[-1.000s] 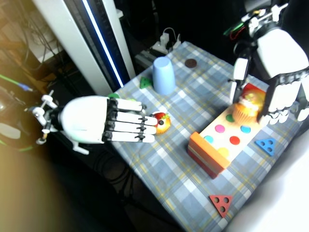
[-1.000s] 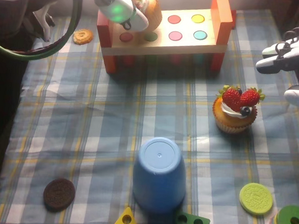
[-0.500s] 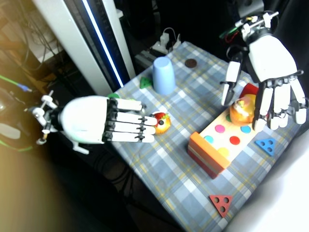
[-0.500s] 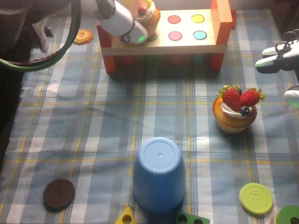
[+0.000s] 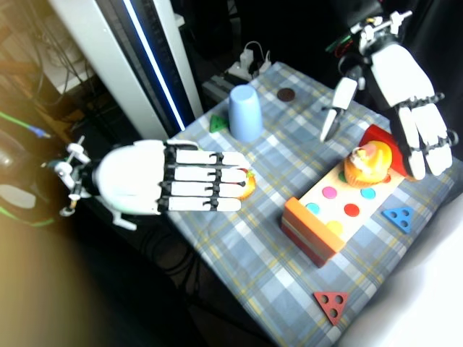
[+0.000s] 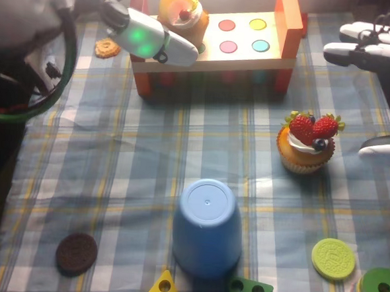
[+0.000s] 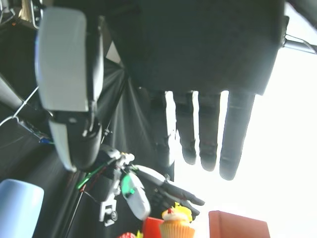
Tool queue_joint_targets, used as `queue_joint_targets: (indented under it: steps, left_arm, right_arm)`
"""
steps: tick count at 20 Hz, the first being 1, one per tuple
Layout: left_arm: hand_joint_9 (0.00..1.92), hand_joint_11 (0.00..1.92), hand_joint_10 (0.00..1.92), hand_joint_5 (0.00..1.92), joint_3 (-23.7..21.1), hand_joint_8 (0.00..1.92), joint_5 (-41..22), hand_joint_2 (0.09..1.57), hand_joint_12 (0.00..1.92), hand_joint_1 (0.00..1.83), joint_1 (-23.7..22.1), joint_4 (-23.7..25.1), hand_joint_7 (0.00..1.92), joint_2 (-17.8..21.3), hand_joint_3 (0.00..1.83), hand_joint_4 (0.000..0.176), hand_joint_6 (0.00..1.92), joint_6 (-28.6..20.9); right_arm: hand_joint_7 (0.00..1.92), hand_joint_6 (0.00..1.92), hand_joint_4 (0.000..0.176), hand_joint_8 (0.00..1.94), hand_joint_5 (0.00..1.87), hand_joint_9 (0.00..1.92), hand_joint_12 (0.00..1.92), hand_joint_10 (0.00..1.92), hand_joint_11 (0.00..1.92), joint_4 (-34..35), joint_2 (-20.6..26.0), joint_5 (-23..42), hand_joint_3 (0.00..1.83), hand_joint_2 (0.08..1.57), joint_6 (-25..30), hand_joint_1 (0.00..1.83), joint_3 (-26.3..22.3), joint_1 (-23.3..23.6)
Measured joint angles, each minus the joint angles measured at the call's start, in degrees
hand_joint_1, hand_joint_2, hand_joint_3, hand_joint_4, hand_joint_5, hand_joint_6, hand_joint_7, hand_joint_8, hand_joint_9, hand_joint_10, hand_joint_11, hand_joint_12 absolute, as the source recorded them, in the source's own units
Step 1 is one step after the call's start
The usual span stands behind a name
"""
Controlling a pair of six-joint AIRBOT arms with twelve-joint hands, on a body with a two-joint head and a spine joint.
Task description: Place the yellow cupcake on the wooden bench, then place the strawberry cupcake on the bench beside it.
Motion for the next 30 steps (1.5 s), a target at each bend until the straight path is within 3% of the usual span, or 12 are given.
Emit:
queue_joint_targets:
  steps: [2, 7, 9, 11, 19, 20, 21, 25, 27, 28, 29, 30]
  left_arm:
    - [0.00, 0.00, 0.00, 0.00, -5.3, 0.00, -5.8, 0.76, 0.00, 0.79, 3.3, 6.5, 0.00, 4.0, 0.00, 0.176, 0.00, -9.2]
    - [0.00, 0.00, 0.00, 0.00, -15.1, 0.00, -18.4, 0.77, 0.00, 0.77, 11.0, 14.4, 0.00, 11.3, 0.00, 0.176, 0.00, -18.9]
    - [0.00, 0.00, 0.00, 0.00, -16.1, 0.00, -22.3, 0.77, 0.00, 0.91, 12.4, 16.1, 0.00, 12.1, 0.00, 0.176, 0.00, -22.5]
    - [0.00, 0.00, 0.00, 0.00, -16.3, 0.00, -24.1, 0.76, 0.00, 0.92, 12.5, 16.4, 0.00, 12.2, 0.00, 0.176, 0.00, -23.8]
    - [0.00, 0.00, 0.00, 0.00, -16.8, 0.00, -25.9, 0.78, 0.00, 0.84, 13.3, 16.6, 0.00, 12.5, 0.01, 0.176, 0.00, -25.6]
    - [0.00, 0.00, 0.00, 0.00, -16.8, 0.00, -26.1, 0.80, 0.00, 0.79, 13.7, 16.5, 0.00, 12.5, 0.01, 0.176, 0.00, -25.8]
    - [0.00, 0.00, 0.00, 0.00, -16.8, 0.00, -26.1, 0.80, 0.00, 0.79, 13.7, 16.4, 0.00, 12.5, 0.01, 0.176, 0.00, -26.0]
    - [0.00, 0.00, 0.00, 0.00, -17.0, 0.00, -26.5, 0.81, 0.00, 0.77, 14.6, 15.4, 0.00, 13.0, 0.01, 0.176, 0.00, -26.9]
    - [0.00, 0.00, 0.00, 0.00, -17.0, 0.00, -26.9, 0.81, 0.00, 0.78, 14.7, 15.1, 0.00, 13.0, 0.01, 0.176, 0.00, -27.2]
    - [0.00, 0.00, 0.00, 0.00, -17.0, 0.00, -26.9, 0.81, 0.00, 0.78, 14.8, 15.2, 0.00, 13.0, 0.01, 0.176, 0.00, -27.3]
    - [0.00, 0.00, 0.00, 0.00, -17.0, 0.00, -26.9, 0.81, 0.00, 0.81, 14.8, 15.2, 0.00, 13.0, 0.01, 0.176, 0.00, -27.3]
    - [0.00, 0.00, 0.00, 0.00, -17.0, 0.00, -26.9, 0.80, 0.00, 0.83, 14.8, 15.2, 0.00, 13.0, 0.00, 0.176, 0.00, -27.3]
  right_arm:
    - [0.16, 0.00, 0.172, 0.01, 0.24, 0.18, 0.04, 0.02, 0.22, -3.0, -1.6, -3.6, 0.00, 0.98, 0.1, 0.63, 1.5, 3.0]
    - [0.23, 0.00, 0.175, 0.00, 0.24, 0.26, 0.07, 0.01, 0.22, -9.1, -5.6, -13.2, 0.00, 0.97, 3.7, 0.81, 5.7, 6.1]
    - [0.28, 0.00, 0.176, 0.00, 0.24, 0.33, 0.85, 0.00, 0.04, -10.2, -6.1, -15.7, 0.00, 0.95, 3.8, 0.80, 6.3, 6.9]
    - [0.28, 0.01, 0.176, 0.00, 0.25, 0.32, 0.92, 0.00, 0.01, -10.4, -6.5, -17.0, 0.00, 0.95, 3.9, 0.78, 6.6, 7.1]
    - [1.08, 0.02, 0.021, 0.04, 0.75, 0.78, 1.50, 0.47, 0.10, -11.5, -8.0, -19.2, 0.00, 0.92, 3.9, 1.10, 7.2, 8.2]
    - [0.97, 0.81, 0.000, 1.02, 0.92, 0.48, 1.83, 1.53, 0.02, -11.4, -8.0, -19.2, 0.00, 1.11, 4.1, 1.26, 7.3, 8.2]
    - [0.87, 0.87, 0.000, 1.36, 0.90, 0.33, 1.81, 1.58, 0.00, -11.1, -8.0, -18.9, 0.00, 1.16, 4.9, 1.23, 7.4, 8.2]
    - [0.71, 0.92, 0.129, 1.83, 1.01, 0.40, 1.88, 1.88, 0.01, -11.7, -7.9, -18.0, 0.00, 1.10, 5.4, 1.04, 7.4, 9.0]
    - [0.86, 0.99, 0.174, 1.27, 0.97, 0.57, 1.34, 1.39, 0.01, -11.7, -7.8, -16.4, 0.00, 1.12, 6.2, 1.01, 7.5, 9.6]
    - [0.88, 1.00, 0.176, 0.97, 0.96, 0.56, 1.25, 1.10, 0.00, -11.6, -7.7, -15.8, 0.00, 1.12, 6.3, 1.00, 7.5, 9.8]
    - [0.93, 0.85, 0.020, 1.15, 1.00, 0.60, 1.20, 0.95, 0.01, -11.5, -7.5, -15.2, 0.00, 1.12, 6.4, 1.17, 7.5, 9.9]
    - [0.96, 0.95, 0.145, 0.81, 0.98, 0.68, 1.13, 0.83, 0.05, -11.3, -7.4, -14.9, 0.00, 1.12, 6.4, 1.04, 7.5, 9.8]
